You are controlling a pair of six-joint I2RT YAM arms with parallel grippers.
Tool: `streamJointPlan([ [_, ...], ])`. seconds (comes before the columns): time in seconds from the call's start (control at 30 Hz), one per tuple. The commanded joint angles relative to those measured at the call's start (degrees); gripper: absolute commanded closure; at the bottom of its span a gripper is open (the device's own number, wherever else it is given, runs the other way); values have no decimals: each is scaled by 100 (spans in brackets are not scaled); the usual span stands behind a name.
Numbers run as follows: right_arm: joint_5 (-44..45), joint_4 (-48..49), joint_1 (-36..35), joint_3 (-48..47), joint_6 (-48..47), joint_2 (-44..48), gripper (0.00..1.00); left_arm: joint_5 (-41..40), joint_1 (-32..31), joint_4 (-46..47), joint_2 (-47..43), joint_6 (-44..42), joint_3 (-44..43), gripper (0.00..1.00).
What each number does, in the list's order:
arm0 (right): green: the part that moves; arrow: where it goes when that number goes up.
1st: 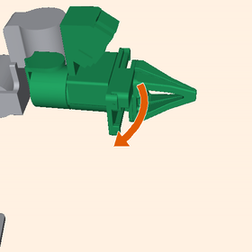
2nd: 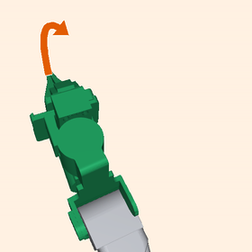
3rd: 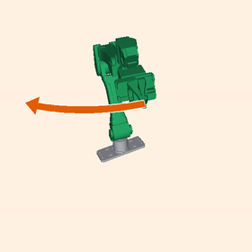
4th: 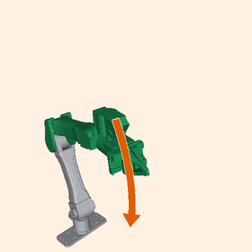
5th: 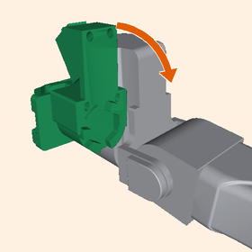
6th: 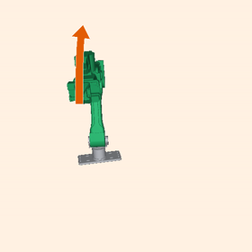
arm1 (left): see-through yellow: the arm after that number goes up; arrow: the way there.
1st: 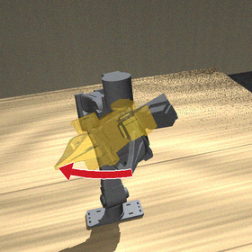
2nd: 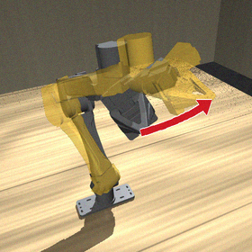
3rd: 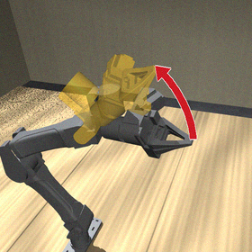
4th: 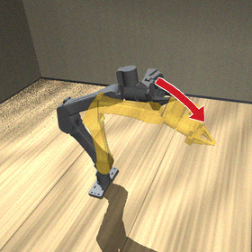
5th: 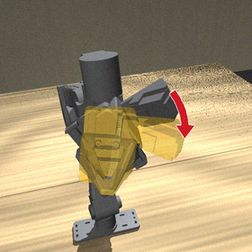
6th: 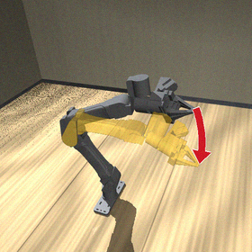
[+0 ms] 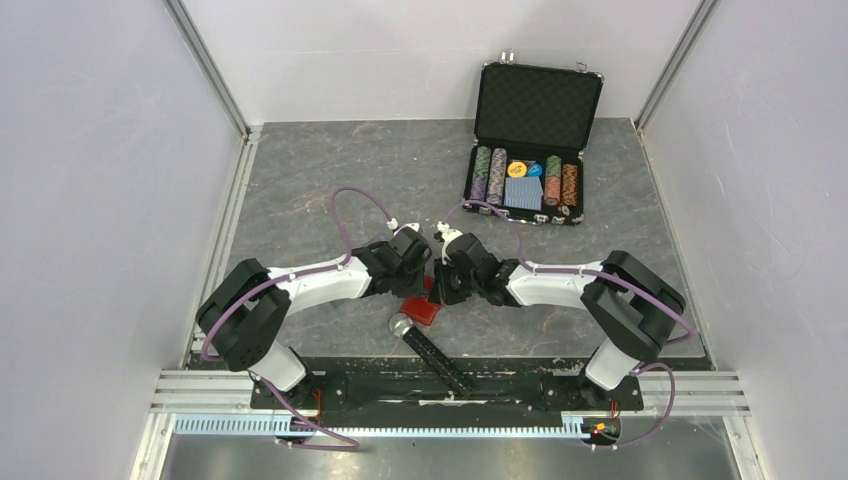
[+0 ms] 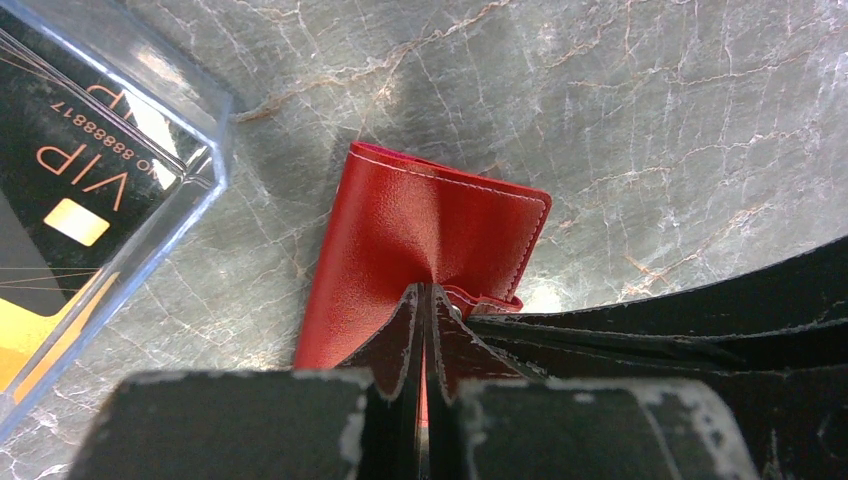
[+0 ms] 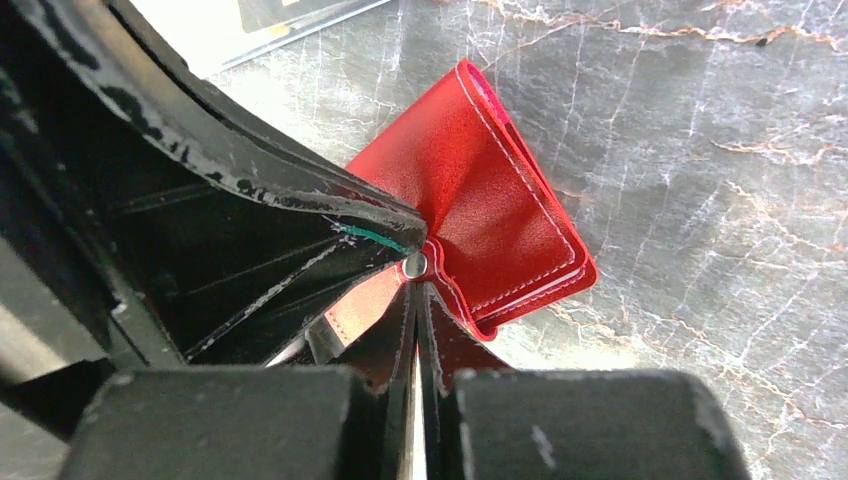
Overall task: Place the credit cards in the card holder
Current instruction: Close the card holder at the center of the board.
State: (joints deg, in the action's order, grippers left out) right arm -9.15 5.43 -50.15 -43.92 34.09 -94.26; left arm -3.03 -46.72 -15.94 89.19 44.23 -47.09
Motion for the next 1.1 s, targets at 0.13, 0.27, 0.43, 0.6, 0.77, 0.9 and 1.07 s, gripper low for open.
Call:
streamJointPlan([
  [0.13,583,-1116,-143,-174,144,-392,100,-200,-259,-289,67,224,57,98],
  [0.27,554,-971,-180,138,205,-82,100,-574,-502,-628,166,280,-149,98],
  [0.43,444,-595,-124,191,189,551,100,-760,-644,-834,222,367,-256,98],
  [0.6,252,-192,52,165,265,881,100,-917,-663,-919,118,524,-188,98],
  [0.77,141,-174,112,53,222,790,100,-894,-661,-702,-119,508,-83,98],
  [0.9,43,-161,103,67,219,696,100,-823,-662,-514,-483,534,-11,98],
  [1.07,2,-130,111,94,222,694,100,-838,-649,-392,-813,512,49,98],
])
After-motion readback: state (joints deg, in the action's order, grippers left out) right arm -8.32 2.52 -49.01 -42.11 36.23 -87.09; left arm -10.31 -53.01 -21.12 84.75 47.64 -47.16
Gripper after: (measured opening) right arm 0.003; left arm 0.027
